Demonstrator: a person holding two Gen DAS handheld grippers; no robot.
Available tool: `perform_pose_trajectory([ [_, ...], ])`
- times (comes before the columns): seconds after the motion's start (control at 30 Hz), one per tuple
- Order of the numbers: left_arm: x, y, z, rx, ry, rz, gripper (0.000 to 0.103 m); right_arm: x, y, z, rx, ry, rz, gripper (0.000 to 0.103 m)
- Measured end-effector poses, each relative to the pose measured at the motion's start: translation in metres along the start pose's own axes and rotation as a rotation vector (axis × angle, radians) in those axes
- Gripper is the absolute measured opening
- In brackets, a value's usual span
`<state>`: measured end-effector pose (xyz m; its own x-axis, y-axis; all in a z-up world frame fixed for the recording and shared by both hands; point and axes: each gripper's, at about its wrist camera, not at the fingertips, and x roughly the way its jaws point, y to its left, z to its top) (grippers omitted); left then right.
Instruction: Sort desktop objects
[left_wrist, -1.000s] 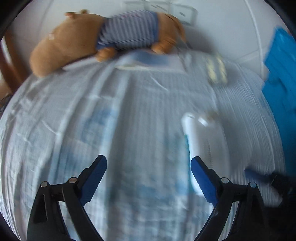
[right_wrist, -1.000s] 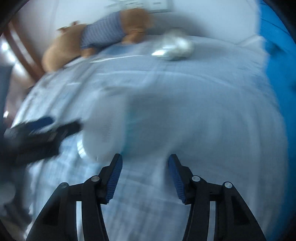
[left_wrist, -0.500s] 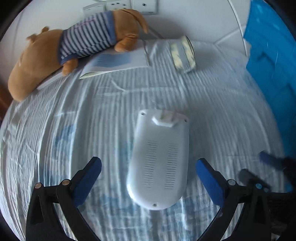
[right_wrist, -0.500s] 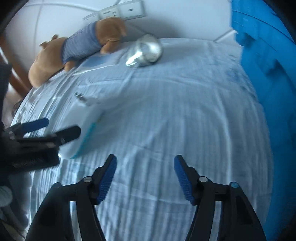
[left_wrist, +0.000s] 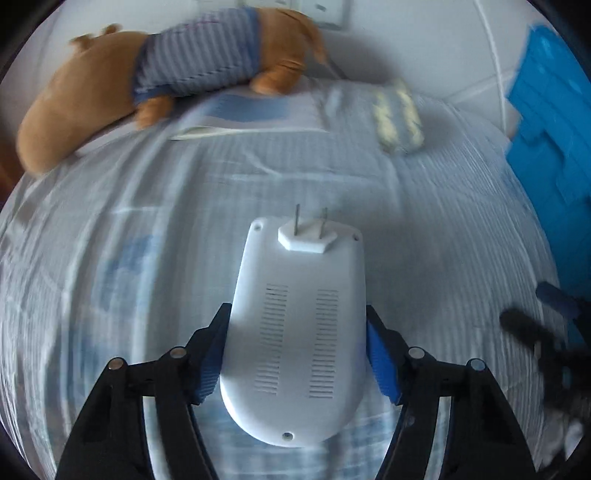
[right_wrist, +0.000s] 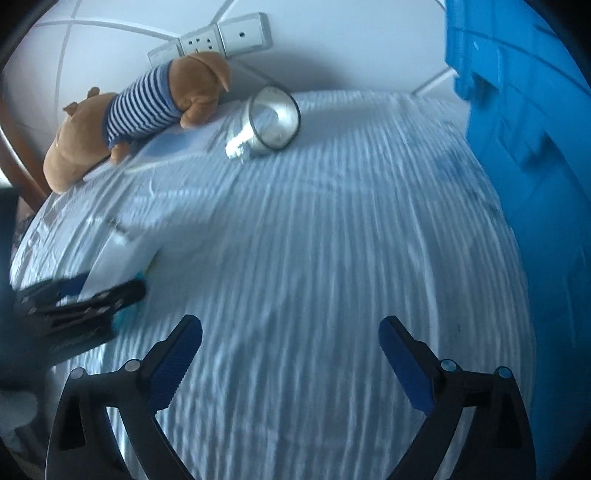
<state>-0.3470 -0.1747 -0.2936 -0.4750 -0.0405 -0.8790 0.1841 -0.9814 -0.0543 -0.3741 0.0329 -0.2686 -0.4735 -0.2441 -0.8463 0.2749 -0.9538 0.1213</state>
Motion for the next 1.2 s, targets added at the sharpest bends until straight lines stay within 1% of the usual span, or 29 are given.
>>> perform_pose_trajectory([
  [0.03,-0.008,0.011,0.001,-0.015,-0.012,0.013,0.066,0.003,0.002,0.008,-0.006,-0.012,0.005,0.086],
  [0.07,-0.016,0.023,0.001,-0.03,-0.024,0.026,0.066,0.007,0.004,0.019,-0.011,-0.024,0.011,0.079],
  [0.1,-0.024,0.034,0.002,-0.044,-0.036,0.038,0.066,0.011,0.006,0.03,-0.014,-0.036,0.02,0.067],
  [0.13,-0.032,0.046,0.002,-0.059,-0.047,0.051,0.066,0.016,0.008,0.043,-0.013,-0.048,0.035,0.06],
  [0.17,-0.04,0.057,0.003,-0.074,-0.059,0.064,0.066,0.021,0.01,0.057,-0.007,-0.059,0.052,0.06],
  [0.27,-0.056,0.088,-0.002,-0.121,-0.076,0.109,0.065,0.041,0.014,0.101,0.004,-0.095,0.052,0.06],
  [0.37,-0.058,0.121,-0.009,-0.177,-0.076,0.14,0.063,0.064,0.018,0.134,0.017,-0.099,0.044,0.061],
  [0.4,-0.059,0.131,-0.013,-0.195,-0.075,0.15,0.063,0.073,0.021,0.142,0.017,-0.094,0.041,0.064],
  [0.47,-0.057,0.143,-0.018,-0.219,-0.07,0.162,0.063,0.09,0.029,0.153,-0.002,-0.079,0.006,0.075],
  [0.5,-0.054,0.15,-0.022,-0.228,-0.06,0.171,0.062,0.098,0.033,0.155,-0.015,-0.071,-0.015,0.086],
  [0.53,-0.05,0.154,-0.025,-0.236,-0.047,0.179,0.06,0.107,0.037,0.156,-0.027,-0.057,-0.032,0.09],
  [0.57,-0.045,0.158,-0.026,-0.245,-0.034,0.179,0.055,0.116,0.04,0.157,-0.038,-0.044,-0.049,0.09],
  [0.6,-0.04,0.163,-0.028,-0.262,-0.018,0.171,0.055,0.123,0.042,0.156,-0.051,-0.03,-0.063,0.081],
  [0.63,-0.035,0.167,-0.031,-0.276,-0.005,0.167,0.055,0.127,0.044,0.154,-0.065,-0.016,-0.073,0.059],
  [0.67,-0.033,0.17,-0.034,-0.285,0.001,0.166,0.055,0.128,0.046,0.151,-0.08,-0.01,-0.084,0.055],
  [0.7,-0.031,0.172,-0.036,-0.295,0.005,0.164,0.055,0.126,0.049,0.148,-0.099,-0.009,-0.096,0.043],
  [0.77,-0.029,0.176,-0.038,-0.308,0.006,0.156,0.053,0.118,0.053,0.138,-0.132,0.007,-0.111,0.042],
  [0.83,-0.028,0.18,-0.039,-0.319,0.005,0.146,0.053,0.107,0.051,0.125,-0.124,0.026,-0.082,0.042],
  [0.9,-0.032,0.184,-0.039,-0.33,-0.001,0.128,0.053,0.092,0.046,0.102,-0.101,0.053,-0.045,0.042],
  [0.97,-0.041,0.187,-0.039,-0.323,-0.024,0.117,0.053,0.075,0.042,0.075,-0.088,0.081,-0.009,0.042],
  [1.03,-0.051,0.191,-0.04,-0.314,-0.044,0.118,0.053,0.06,0.045,0.051,-0.113,0.11,0.019,0.042],
  [1.1,-0.058,0.197,-0.04,-0.31,-0.048,0.128,0.054,0.046,0.053,0.031,-0.165,0.134,0.046,0.042],
  [1.13,-0.06,0.199,-0.039,-0.311,-0.046,0.132,0.058,0.04,0.057,0.023,-0.191,0.145,0.058,0.042],
  [1.17,-0.061,0.201,-0.038,-0.311,-0.045,0.134,0.07,0.035,0.06,0.016,-0.212,0.155,0.072,0.042],
  [1.2,-0.061,0.2,-0.038,-0.311,-0.043,0.134,0.087,0.032,0.062,0.012,-0.227,0.163,0.087,0.042],
])
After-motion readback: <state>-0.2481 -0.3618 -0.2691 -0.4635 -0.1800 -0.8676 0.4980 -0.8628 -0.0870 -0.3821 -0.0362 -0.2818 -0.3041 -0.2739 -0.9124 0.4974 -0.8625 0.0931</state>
